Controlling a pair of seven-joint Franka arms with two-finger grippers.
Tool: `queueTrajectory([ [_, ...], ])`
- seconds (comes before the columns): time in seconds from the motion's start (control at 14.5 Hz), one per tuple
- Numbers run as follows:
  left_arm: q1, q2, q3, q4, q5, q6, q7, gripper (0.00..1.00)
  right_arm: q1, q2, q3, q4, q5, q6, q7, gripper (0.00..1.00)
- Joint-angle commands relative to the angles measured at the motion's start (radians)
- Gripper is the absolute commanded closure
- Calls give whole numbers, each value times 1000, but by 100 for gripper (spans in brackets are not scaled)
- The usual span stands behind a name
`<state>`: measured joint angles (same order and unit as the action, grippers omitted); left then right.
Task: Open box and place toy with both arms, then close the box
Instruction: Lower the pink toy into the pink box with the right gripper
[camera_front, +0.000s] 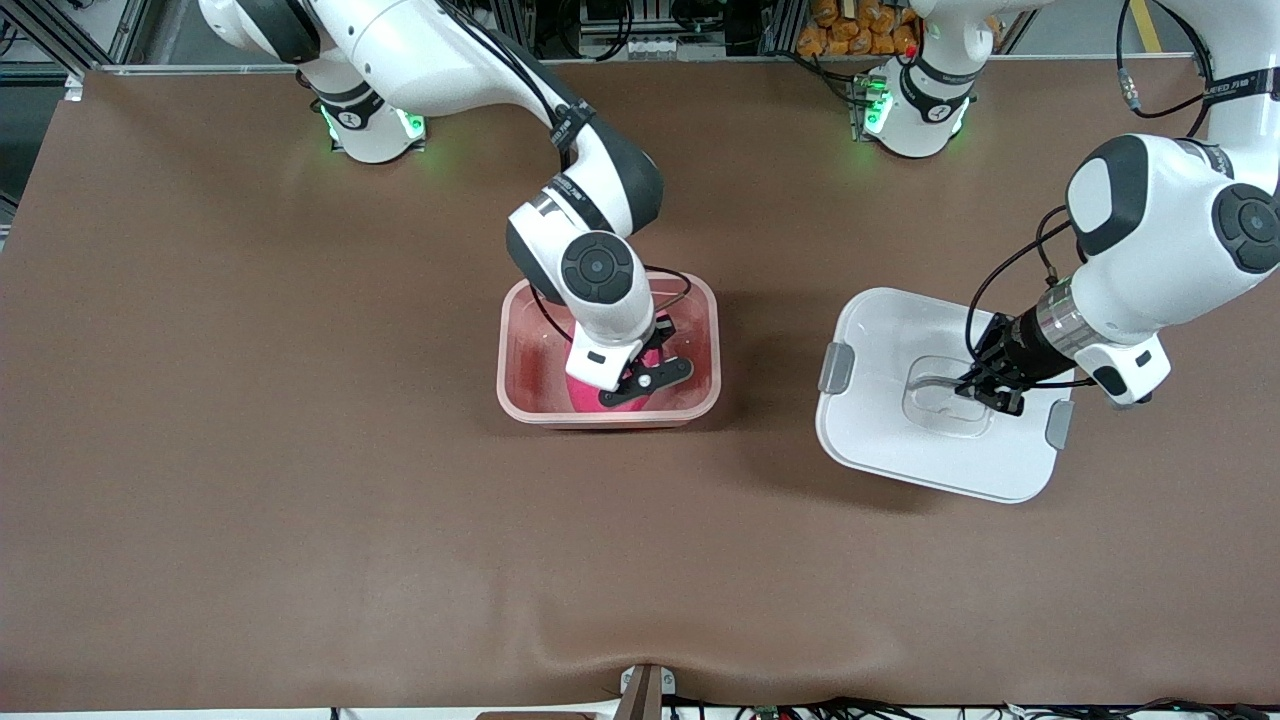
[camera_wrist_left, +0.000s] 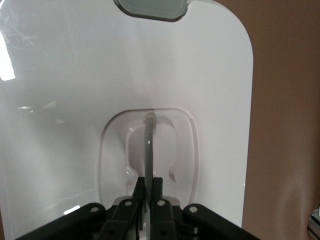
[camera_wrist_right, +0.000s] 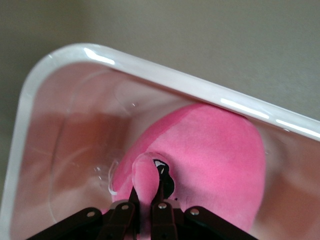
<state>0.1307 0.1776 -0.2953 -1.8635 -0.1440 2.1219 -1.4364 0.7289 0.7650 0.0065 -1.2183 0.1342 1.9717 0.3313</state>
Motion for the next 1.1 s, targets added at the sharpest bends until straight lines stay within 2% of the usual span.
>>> queueTrajectory([
  [0.0, 3, -29, -5, 0, -22, -22, 8, 100, 20, 30, -3, -4, 10, 41, 32, 100],
  [0.34, 3, -38, -4, 29, -22, -88, 19, 100, 46, 53, -3, -4, 4, 79, 49, 100],
  [0.41, 4, -38, -4, 30, -22, -88, 11, 100, 47, 53, -3, -4, 2, 79, 49, 96],
  [0.48, 6, -38, -4, 32, -22, -89, 10, 100, 46, 50, -3, -3, 2, 78, 51, 62],
  [0.55, 4, -38, -4, 32, -22, -89, 16, 100, 41, 43, -5, -1, 1, 73, 49, 19],
  [0.62, 4, -38, -4, 32, -22, -89, 17, 100, 37, 36, -5, 3, -4, 70, 43, 0],
  [1.03, 0, -38, -5, 61, -22, -109, 2, 100, 24, -33, -10, 5, 5, 30, 43, 0],
])
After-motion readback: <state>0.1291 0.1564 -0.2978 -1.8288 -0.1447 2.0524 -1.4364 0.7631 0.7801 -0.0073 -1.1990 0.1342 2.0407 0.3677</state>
